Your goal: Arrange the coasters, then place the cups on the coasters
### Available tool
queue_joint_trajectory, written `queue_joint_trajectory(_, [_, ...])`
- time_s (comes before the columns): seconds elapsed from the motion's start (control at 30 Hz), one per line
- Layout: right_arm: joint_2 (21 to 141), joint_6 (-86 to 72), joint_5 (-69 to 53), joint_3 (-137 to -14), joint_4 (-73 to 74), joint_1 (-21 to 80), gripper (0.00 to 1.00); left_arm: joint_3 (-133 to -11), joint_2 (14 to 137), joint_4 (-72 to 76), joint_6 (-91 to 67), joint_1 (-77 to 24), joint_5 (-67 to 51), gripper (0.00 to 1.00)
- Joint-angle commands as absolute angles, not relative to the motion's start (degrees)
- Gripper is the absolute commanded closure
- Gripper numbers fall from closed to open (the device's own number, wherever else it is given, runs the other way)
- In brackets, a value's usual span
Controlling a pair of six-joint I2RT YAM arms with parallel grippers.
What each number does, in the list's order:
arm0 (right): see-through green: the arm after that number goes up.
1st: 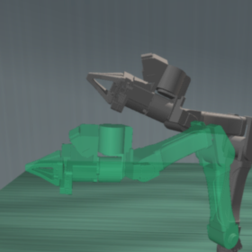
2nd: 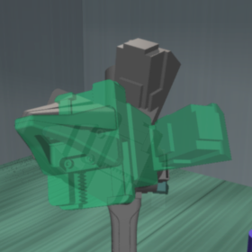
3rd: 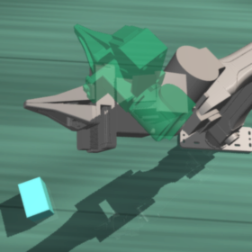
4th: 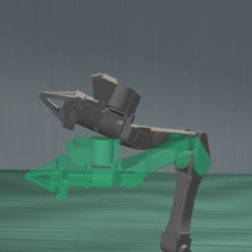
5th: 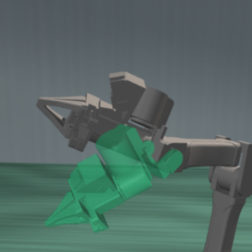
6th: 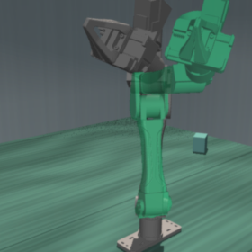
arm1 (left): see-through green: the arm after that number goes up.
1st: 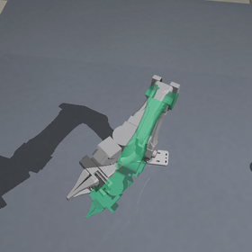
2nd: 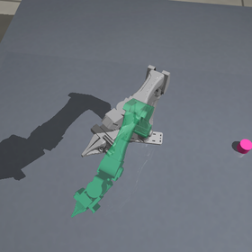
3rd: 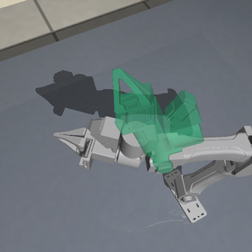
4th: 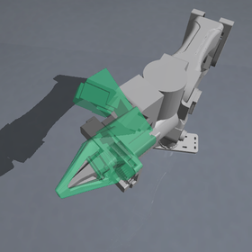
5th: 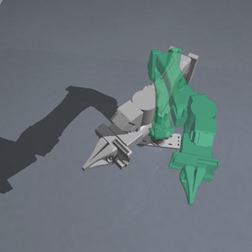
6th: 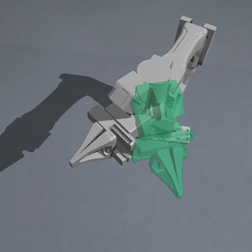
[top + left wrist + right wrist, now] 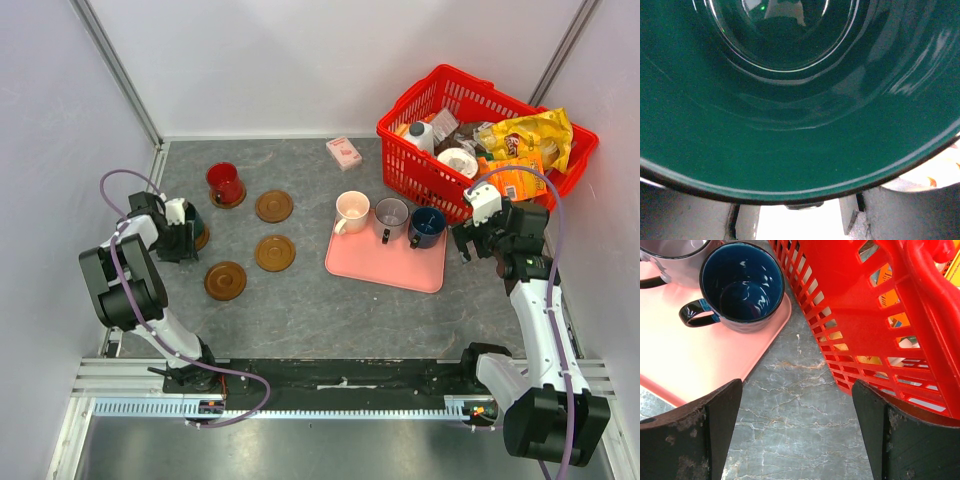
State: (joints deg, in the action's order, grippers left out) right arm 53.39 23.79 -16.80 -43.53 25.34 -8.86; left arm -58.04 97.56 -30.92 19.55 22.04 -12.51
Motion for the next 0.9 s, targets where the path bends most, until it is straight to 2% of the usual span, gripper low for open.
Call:
queue_joint_trajectory(0.0, [53.79, 23.12, -17.49, -45.70, 24.96, -9.23, 0.02, -56.69, 96.25, -28.74, 18.54, 22.06, -13.54, 0.40])
queue_joint_trajectory(0.53, [53.53, 23.03, -18.37, -45.79, 25.14, -9.23, 0.02, -53.97, 76.65, -28.21, 21.09, 20.83, -10.99, 0.40])
queue_joint_trajectory(0.73, [53.35, 22.94, -18.63, -45.88, 25.49, -9.23, 0.02, -53.09, 70.32, -30.23, 22.32, 16.36, -9.50, 0.39])
queue_joint_trajectory(0.87, [53.44, 22.59, -18.54, -45.88, 25.49, -9.32, 0.02, -51.86, 64.70, -31.90, 22.50, 12.05, -8.62, 0.33])
